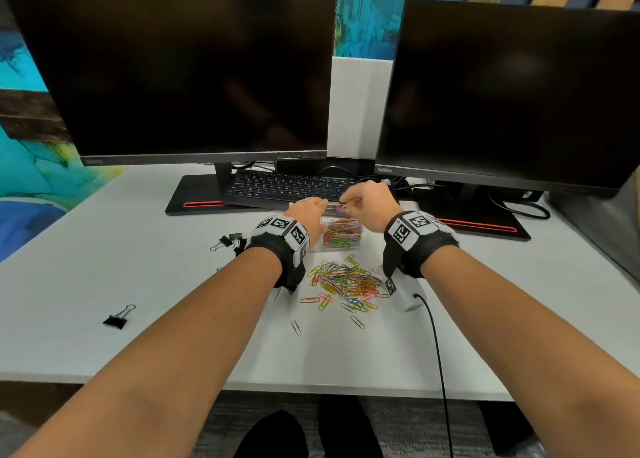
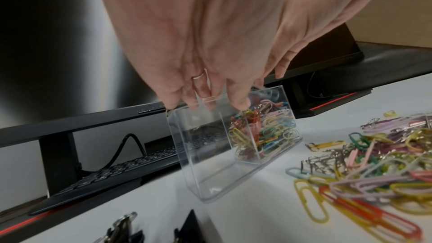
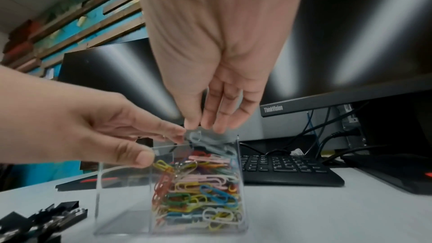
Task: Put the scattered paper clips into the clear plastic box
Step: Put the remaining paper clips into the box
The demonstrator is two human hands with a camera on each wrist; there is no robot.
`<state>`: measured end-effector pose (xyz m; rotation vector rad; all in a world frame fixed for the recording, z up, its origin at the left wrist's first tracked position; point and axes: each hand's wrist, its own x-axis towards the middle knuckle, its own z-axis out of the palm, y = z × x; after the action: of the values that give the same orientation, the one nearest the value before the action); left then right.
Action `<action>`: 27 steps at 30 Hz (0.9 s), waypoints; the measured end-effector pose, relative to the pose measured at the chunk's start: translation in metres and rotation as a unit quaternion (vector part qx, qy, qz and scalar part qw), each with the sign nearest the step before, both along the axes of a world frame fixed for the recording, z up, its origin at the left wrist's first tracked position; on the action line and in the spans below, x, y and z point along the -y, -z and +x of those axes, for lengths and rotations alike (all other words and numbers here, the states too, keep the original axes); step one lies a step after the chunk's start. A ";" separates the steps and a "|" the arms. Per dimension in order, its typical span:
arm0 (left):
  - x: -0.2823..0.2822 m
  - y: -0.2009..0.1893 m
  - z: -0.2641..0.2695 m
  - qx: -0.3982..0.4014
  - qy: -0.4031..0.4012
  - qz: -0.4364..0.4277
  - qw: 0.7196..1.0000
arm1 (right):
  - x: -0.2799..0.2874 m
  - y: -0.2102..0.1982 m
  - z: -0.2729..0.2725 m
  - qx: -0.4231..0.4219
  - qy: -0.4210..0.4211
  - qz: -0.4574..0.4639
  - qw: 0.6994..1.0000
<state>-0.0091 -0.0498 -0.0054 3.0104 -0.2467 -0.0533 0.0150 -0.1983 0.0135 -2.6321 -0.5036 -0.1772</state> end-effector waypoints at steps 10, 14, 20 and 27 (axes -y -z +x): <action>-0.001 0.001 0.002 -0.002 0.007 -0.003 1.000 | 0.041 0.023 -0.027 -0.092 -0.011 -0.129 0.987; -0.001 0.004 0.004 -0.005 0.007 -0.005 1.000 | 0.059 0.043 -0.035 -0.143 0.046 -0.220 0.964; 0.001 0.004 0.005 -0.009 0.003 -0.001 1.000 | 0.045 0.051 -0.038 -0.187 0.042 -0.195 0.962; 0.004 -0.002 0.001 -0.017 -0.002 0.018 1.000 | 0.068 0.026 -0.035 -0.151 0.122 -0.244 0.950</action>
<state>-0.0078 -0.0537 -0.0032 3.0429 -0.2401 -0.1098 -0.0200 -0.2659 -0.0129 -3.1196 -0.1221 0.3150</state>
